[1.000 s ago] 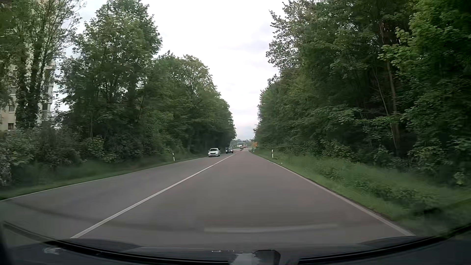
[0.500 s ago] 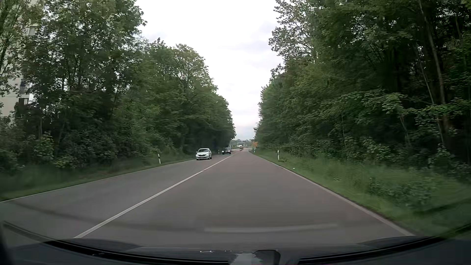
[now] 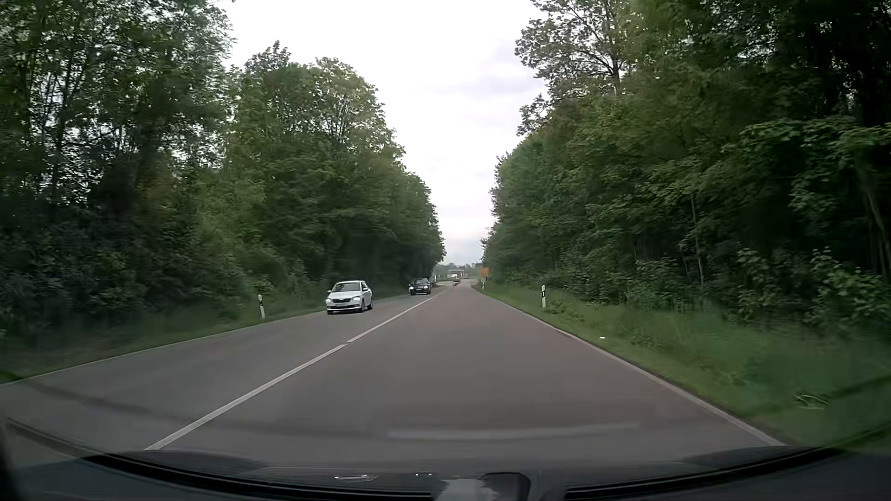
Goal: Follow the waypoints while adhering to traffic rules and regulations
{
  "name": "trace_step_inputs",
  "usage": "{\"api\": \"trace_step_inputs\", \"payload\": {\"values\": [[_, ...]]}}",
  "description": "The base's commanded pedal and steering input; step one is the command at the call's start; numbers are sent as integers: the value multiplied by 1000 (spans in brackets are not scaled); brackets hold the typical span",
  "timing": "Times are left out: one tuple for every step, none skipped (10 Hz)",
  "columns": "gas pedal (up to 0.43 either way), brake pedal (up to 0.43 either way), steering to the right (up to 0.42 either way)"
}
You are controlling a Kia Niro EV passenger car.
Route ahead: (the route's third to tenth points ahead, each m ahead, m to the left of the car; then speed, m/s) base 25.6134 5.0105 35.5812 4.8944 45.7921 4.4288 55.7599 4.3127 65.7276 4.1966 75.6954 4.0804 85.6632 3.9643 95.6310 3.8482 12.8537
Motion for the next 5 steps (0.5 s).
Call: {"api": "trace_step_inputs", "payload": {"values": [[87, 0, 0], [87, 0, 0], [87, 0, -1], [110, 0, -1], [110, 0, 0]]}}
